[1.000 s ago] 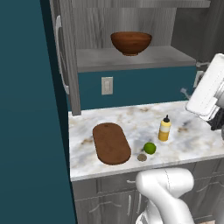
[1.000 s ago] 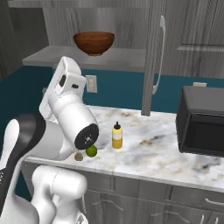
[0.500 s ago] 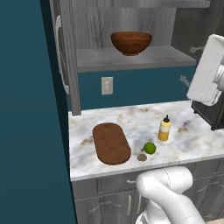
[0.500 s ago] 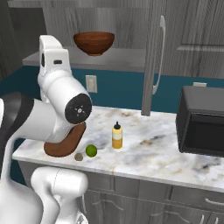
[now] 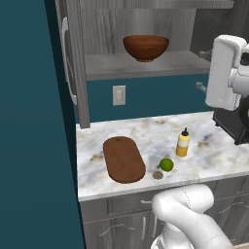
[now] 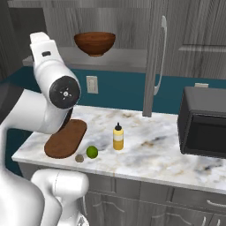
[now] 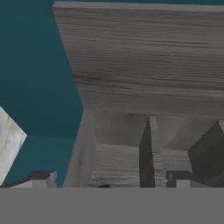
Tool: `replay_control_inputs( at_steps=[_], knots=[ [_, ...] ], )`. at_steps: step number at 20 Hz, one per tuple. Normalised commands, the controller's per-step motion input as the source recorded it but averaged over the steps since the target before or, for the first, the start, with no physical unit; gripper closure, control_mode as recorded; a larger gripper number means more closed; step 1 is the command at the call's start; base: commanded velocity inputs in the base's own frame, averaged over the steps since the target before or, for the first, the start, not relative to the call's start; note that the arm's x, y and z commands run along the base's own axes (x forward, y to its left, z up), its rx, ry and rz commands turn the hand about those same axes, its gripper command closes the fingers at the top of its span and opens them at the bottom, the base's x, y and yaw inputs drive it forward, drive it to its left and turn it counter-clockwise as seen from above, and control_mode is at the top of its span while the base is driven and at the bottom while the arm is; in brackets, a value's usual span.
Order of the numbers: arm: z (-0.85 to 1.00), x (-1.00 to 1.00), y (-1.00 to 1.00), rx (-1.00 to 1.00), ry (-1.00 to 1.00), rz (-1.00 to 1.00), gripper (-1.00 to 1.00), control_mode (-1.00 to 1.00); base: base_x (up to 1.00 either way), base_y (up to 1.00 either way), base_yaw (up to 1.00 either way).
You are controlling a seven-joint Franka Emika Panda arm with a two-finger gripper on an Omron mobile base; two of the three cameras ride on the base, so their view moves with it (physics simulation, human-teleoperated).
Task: Open the cabinet. Place the bowl and condiment on the counter. Then place the lime and garlic on the cutting board.
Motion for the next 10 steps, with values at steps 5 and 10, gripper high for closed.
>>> replay_control_inputs(
  at_steps=[5, 10],
  knots=[
    [0.03, 0.41, 0.01, -0.09, 0.01, -0.07, -1.0, -1.0, 0.0, 0.0, 0.0],
    [0.02, 0.37, 0.0, -0.04, 0.0, -0.11, -1.0, -1.0, 0.0, 0.0, 0.0]
  ],
)
